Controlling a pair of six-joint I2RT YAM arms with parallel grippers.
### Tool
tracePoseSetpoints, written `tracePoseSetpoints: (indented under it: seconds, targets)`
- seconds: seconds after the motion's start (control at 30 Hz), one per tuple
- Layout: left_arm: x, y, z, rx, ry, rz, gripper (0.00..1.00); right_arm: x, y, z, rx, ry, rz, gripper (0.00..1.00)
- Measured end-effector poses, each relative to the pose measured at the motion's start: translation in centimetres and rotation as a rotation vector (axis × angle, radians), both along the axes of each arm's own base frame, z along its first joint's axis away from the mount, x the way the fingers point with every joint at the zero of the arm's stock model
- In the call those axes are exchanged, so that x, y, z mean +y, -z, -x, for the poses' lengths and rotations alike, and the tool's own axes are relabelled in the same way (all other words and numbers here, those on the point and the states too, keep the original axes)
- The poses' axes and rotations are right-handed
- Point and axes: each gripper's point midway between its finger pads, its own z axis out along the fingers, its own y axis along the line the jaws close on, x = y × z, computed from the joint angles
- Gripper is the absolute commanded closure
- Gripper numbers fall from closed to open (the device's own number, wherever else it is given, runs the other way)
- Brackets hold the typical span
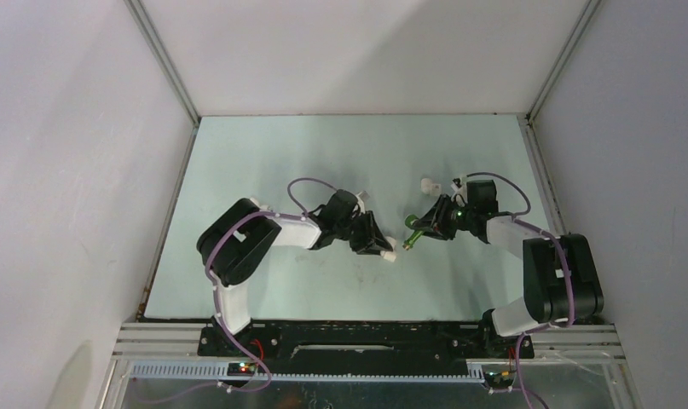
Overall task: Install the water faucets
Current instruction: Adjust the adaptor at the center of the board.
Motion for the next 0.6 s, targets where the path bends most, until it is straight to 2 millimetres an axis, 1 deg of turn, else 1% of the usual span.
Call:
tracePoseSetpoints:
  seconds: [0.07,0.1,0.23,0.4,0.6]
  targets:
    - [0.0,-0.1,-0.1,-0.018,0.024,-0.023,0.98,-0.4,0.0,0.0,0.001,0.004,0.006,1.00]
    - [0.1,-0.1,-0.2,-0.027,0.032,-0.035,1.00,-0.6,0.0,0.1,0.001,0.007,0.009,1.00]
    - [1.0,-0.5,-0.7,-0.096,0.070,-0.122,1.00,-1.3,-0.9,0.2,-0.027,0.012,0.017,1.00]
    - [3.7,-1.2,-0.7,-0.197,0.116,-0.270,1.00,-1.9,-2.2,0.3,-0.074,0.012,0.029,1.00]
    - [7.7,-3.5,-1.3,-0.353,0.150,-0.468,1.00,-2.1,-2.8,0.9,-0.087,0.002,0.041,1.00]
